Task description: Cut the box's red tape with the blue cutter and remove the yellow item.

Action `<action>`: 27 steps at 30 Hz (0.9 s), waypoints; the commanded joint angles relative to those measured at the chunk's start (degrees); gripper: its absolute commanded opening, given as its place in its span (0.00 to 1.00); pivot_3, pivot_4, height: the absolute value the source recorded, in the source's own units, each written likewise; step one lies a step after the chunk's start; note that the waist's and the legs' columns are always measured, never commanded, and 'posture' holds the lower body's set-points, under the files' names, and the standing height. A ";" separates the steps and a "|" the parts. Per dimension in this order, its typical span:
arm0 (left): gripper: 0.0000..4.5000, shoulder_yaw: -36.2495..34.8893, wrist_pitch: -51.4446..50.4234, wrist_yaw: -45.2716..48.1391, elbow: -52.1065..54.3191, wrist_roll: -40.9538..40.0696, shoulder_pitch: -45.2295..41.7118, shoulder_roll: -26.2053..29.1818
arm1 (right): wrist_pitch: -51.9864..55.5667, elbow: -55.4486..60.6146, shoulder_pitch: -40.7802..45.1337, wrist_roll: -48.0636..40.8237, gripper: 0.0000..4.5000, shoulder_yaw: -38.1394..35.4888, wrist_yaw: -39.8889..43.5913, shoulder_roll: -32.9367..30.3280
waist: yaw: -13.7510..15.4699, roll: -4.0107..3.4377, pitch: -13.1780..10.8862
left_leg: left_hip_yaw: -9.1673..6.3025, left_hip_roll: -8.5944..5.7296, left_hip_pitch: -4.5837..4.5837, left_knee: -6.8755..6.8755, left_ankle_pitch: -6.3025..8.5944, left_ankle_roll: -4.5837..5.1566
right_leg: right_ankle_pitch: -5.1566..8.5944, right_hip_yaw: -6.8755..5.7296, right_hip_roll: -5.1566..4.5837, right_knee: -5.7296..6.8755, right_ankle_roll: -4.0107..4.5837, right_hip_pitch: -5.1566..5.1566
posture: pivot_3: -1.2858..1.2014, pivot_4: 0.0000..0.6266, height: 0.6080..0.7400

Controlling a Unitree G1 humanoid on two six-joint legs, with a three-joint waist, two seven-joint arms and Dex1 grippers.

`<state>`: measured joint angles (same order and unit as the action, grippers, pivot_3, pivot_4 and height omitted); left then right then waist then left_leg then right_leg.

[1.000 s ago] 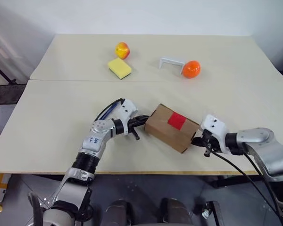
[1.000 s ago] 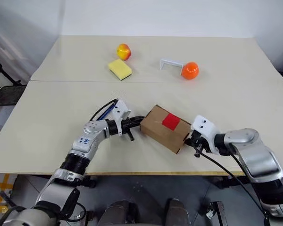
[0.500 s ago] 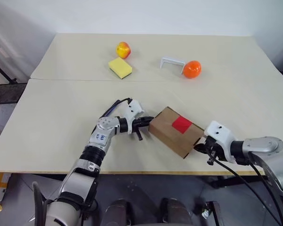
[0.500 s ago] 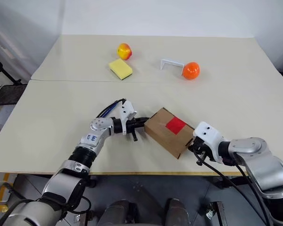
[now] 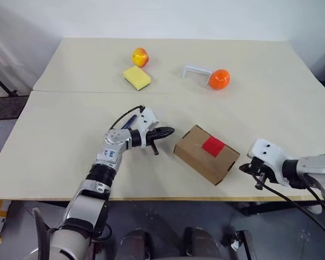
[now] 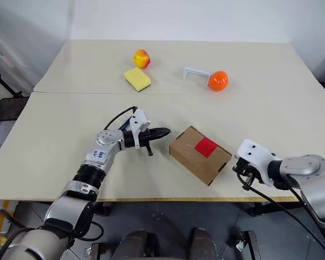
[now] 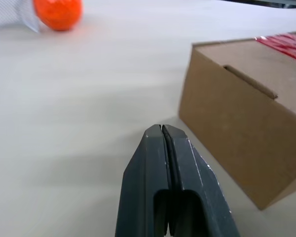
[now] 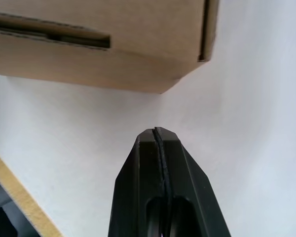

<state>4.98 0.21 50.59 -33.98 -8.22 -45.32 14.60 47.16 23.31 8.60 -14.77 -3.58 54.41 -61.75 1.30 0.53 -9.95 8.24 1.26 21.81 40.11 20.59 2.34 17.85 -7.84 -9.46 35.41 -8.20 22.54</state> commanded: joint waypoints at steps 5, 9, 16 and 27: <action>0.09 -6.77 -11.28 -4.90 17.42 -3.37 1.67 7.68 | -5.81 -10.45 10.85 -4.83 0.19 -7.85 4.15 -0.85 | -0.17 0.00 0.00 | -0.04 0.28 0.03 0.04 0.00 0.00 | -0.01 -0.04 0.01 0.01 -0.02 0.00 | 0.52 0.24 1.00; 0.34 -8.87 -19.60 -6.70 23.55 -5.06 3.99 12.17 | -9.11 -15.71 16.25 -5.32 0.49 -6.59 5.06 0.51 | -0.26 0.00 0.00 | -0.03 0.28 0.03 0.01 -0.01 0.00 | -0.01 -0.06 0.04 0.00 -0.02 0.02 | 0.52 0.24 1.00; 0.83 -13.70 -24.27 -6.48 28.43 -5.73 11.65 21.83 | -13.45 -19.57 22.40 -5.52 1.00 -1.10 7.81 4.19 | -0.31 0.00 -0.01 | -0.01 0.31 0.06 0.02 0.00 0.00 | -0.01 -0.05 0.04 0.00 -0.02 0.04 | 0.52 0.24 1.00; 0.99 -7.77 -19.72 0.65 17.67 -2.07 12.64 27.00 | -16.30 -21.84 28.15 -3.88 1.00 4.66 8.66 9.98 | -0.19 0.00 -0.01 | 0.11 0.23 0.12 0.00 0.00 -0.02 | -0.01 -0.14 0.05 0.01 -0.02 0.08 | 0.52 0.24 1.00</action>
<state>-4.02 -21.97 49.64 -15.28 -10.93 -31.38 41.60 31.98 0.71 35.78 -18.92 1.90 62.94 -51.84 1.11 0.53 -9.97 8.38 1.45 21.97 40.12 20.59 2.32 17.84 -8.00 -9.40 35.42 -8.22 22.62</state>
